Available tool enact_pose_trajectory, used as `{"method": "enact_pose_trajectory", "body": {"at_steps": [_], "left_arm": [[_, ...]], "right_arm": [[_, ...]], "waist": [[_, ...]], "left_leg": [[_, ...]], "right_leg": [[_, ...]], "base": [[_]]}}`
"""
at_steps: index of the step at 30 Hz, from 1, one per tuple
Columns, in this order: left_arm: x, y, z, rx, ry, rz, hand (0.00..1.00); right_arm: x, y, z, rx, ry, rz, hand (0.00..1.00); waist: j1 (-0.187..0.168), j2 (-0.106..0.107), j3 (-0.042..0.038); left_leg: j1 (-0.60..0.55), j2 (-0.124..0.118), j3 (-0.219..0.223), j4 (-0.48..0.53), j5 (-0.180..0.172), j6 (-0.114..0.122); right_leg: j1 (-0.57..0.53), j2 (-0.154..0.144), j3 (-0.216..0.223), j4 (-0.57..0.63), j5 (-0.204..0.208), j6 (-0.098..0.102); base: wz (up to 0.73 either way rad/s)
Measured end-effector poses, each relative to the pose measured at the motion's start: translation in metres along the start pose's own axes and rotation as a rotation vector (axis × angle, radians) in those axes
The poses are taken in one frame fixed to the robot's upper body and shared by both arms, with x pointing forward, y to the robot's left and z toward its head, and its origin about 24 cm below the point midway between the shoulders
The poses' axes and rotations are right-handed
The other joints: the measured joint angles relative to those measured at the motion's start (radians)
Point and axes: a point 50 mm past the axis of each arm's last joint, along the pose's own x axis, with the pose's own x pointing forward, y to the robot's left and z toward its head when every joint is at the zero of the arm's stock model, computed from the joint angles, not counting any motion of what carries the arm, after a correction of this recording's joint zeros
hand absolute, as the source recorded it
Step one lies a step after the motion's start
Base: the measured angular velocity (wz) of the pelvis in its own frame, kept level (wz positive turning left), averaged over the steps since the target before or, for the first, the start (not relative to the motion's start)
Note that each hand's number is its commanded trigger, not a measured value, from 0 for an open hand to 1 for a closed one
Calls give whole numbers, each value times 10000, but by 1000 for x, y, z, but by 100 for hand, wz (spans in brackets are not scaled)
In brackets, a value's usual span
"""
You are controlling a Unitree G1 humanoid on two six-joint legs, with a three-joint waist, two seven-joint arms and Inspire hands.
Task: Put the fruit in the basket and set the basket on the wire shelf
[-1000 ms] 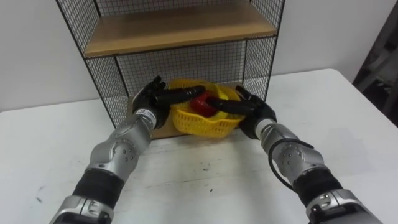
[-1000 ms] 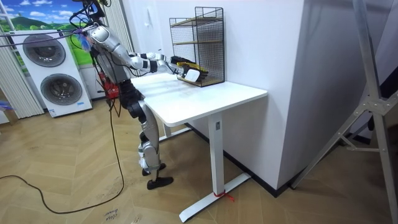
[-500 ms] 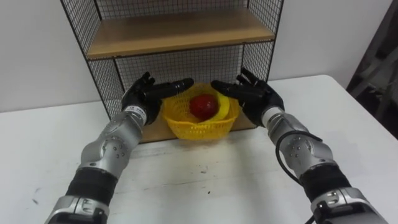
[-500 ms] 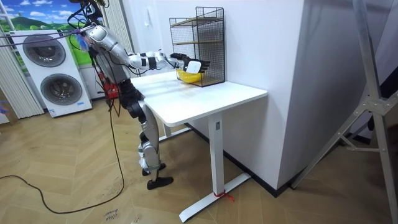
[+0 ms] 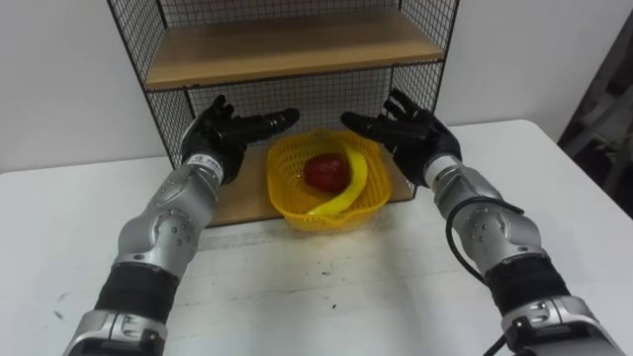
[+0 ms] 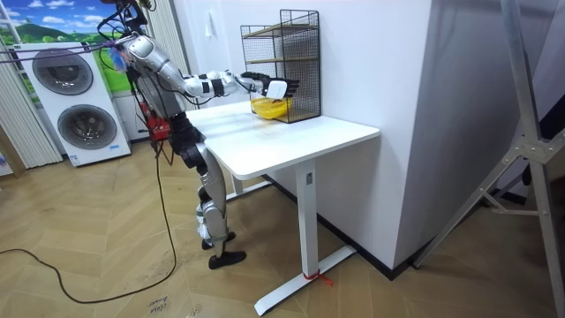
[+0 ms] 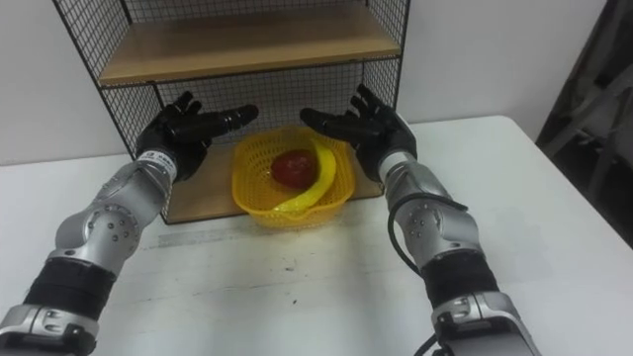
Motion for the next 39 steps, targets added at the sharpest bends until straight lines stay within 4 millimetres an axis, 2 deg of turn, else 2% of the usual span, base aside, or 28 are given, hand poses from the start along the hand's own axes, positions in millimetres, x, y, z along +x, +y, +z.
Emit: {"method": "enact_pose_trajectory", "body": {"at_steps": [17,20,25,33,39], "left_arm": [[0,2,1,145,24,-3,0],[0,6,5,324,-88,-125,0],[-3,9,21,246,-660,-176,0],[-19,18,15,486,-934,-538,0],[-34,23,9,746,-1141,-781,0]], "right_arm": [[-1,2,5,-149,-187,126,0],[-3,8,17,-409,-642,538,0],[-12,11,35,-1370,-1477,1020,0],[-28,-8,16,-2158,-1025,813,0],[-40,-7,25,-2328,-1578,1177,0]], "waist": [[1,-12,10],[4,-81,43],[44,-341,46],[271,-381,28],[248,-416,8]], "left_leg": [[-13,7,5,-159,80,-49],[-18,18,1,-187,95,-70],[-99,38,-32,-220,95,-152],[-45,27,-31,-222,91,-157],[-68,27,-60,-217,121,-118]], "right_leg": [[-26,0,-19,-3,-15,-30],[-65,7,-26,13,-58,-30],[-209,29,-35,0,-60,-79],[-204,12,-33,105,-125,-44],[-181,1,-38,140,-133,-89]], "base": [[0],[0],[1],[0],[2]]}}
